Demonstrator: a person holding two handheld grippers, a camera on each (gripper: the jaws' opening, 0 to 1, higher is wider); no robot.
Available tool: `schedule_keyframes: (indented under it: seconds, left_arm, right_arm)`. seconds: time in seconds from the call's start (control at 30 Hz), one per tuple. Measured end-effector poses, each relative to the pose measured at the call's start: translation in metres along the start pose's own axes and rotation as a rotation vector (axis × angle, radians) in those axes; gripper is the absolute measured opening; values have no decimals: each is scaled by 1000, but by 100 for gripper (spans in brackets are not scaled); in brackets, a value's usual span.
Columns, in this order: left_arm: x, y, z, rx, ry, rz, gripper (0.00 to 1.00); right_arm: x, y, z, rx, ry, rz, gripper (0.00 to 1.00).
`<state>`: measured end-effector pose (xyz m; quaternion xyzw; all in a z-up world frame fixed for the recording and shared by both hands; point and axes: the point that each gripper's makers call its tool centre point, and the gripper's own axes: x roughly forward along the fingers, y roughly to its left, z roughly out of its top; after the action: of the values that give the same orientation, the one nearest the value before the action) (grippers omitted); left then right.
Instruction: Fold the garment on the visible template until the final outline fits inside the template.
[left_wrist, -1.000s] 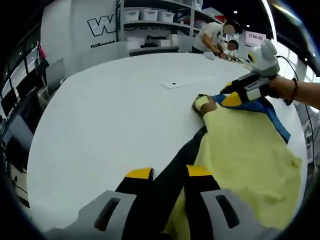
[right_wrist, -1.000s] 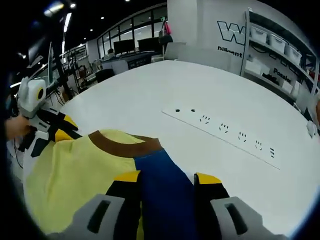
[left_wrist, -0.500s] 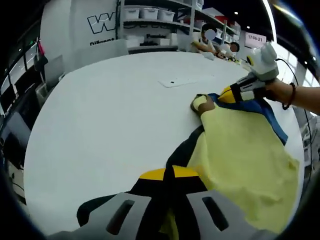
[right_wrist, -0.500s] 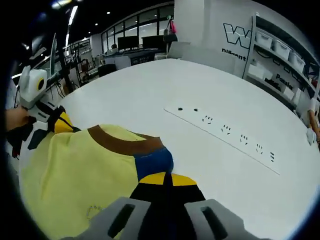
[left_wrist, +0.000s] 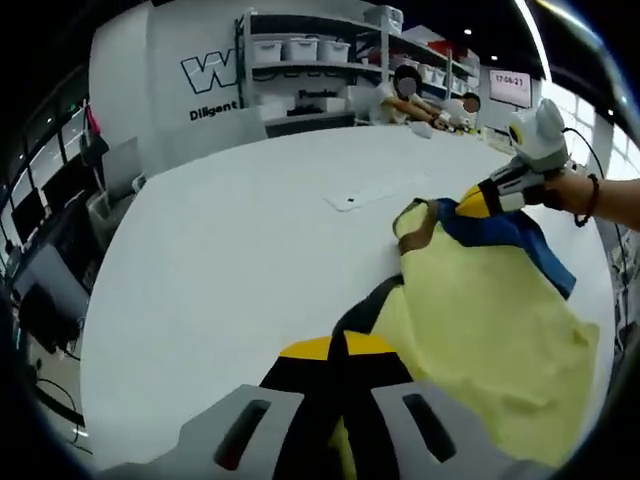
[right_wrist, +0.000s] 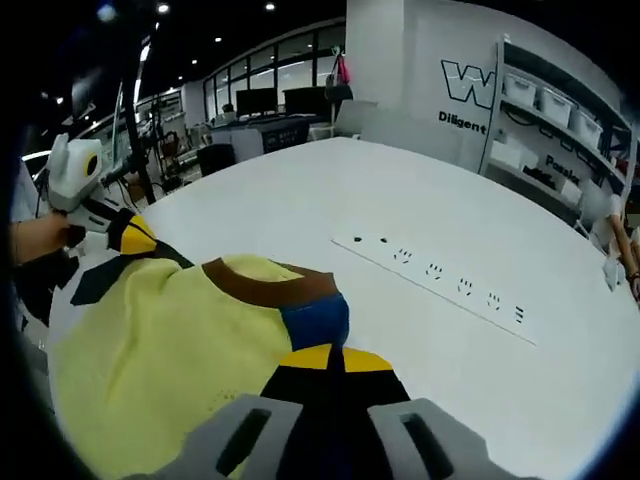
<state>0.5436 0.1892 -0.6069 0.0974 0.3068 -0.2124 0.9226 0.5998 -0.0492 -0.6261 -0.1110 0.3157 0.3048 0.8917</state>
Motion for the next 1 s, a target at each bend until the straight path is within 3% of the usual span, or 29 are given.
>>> schedule_keyframes:
  seconds: [0.23, 0.4, 0.5, 0.7, 0.77, 1.0]
  left_arm:
    - [-34, -21, 8, 38, -74, -33, 6]
    - [-49, -40, 6, 49, -90, -71, 6]
    - [-47, -61, -9, 61, -47, -129, 6]
    - [-35, -86, -45, 31, 87, -206, 6]
    - [-30, -90, -57, 63, 120, -207, 6]
    - [-19, -97, -70, 94, 149, -206, 6]
  right_arm:
    - [-28, 9, -14, 27, -23, 4, 0]
    - [-40, 15, -28, 25, -9, 6, 0]
    - [-44, 20, -44, 55, 30, 15, 0]
    - [-44, 23, -65, 73, 97, 9, 0]
    - [-44, 24, -70, 71, 111, 10, 0]
    - [-40, 23, -81, 61, 142, 0, 0]
